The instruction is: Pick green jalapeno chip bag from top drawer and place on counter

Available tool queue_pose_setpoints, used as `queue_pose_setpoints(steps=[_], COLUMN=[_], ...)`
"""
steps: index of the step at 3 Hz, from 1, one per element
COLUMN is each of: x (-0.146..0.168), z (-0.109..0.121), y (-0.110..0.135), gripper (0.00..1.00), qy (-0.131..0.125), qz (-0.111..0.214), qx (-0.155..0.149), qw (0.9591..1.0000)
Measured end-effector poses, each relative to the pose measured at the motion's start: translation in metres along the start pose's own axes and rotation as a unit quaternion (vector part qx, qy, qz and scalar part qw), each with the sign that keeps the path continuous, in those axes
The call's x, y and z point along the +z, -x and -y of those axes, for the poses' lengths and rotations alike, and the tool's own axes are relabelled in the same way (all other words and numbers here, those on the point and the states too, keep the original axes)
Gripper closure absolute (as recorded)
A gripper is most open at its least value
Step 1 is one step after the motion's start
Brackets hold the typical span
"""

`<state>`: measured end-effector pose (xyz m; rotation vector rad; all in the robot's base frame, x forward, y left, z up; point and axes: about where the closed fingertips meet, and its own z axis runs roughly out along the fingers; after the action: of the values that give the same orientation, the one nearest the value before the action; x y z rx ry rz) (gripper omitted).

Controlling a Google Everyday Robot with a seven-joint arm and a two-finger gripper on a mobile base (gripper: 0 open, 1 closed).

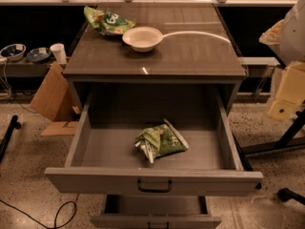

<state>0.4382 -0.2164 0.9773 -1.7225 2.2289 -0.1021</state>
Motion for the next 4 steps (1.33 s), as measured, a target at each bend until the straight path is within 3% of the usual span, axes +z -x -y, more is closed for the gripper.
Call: queue_pose_setpoints(steps=[1,2,3,4], x=[0.000,0.002,0.014,0.034], z=[0.000,-0.004,-0.013,-0.020], y=[0.000,0.009,0.037,0.074], gripper=[0.00,0.00,0.00,0.00], qy=[0.000,-0.013,-0.028,-0.034], qz=[0.000,-0.001,-0.003,-0.009], qx=[0.000,-0.045,-0.135,-0.215], qw=[1.0000,0.9989,0.9904,0.9760])
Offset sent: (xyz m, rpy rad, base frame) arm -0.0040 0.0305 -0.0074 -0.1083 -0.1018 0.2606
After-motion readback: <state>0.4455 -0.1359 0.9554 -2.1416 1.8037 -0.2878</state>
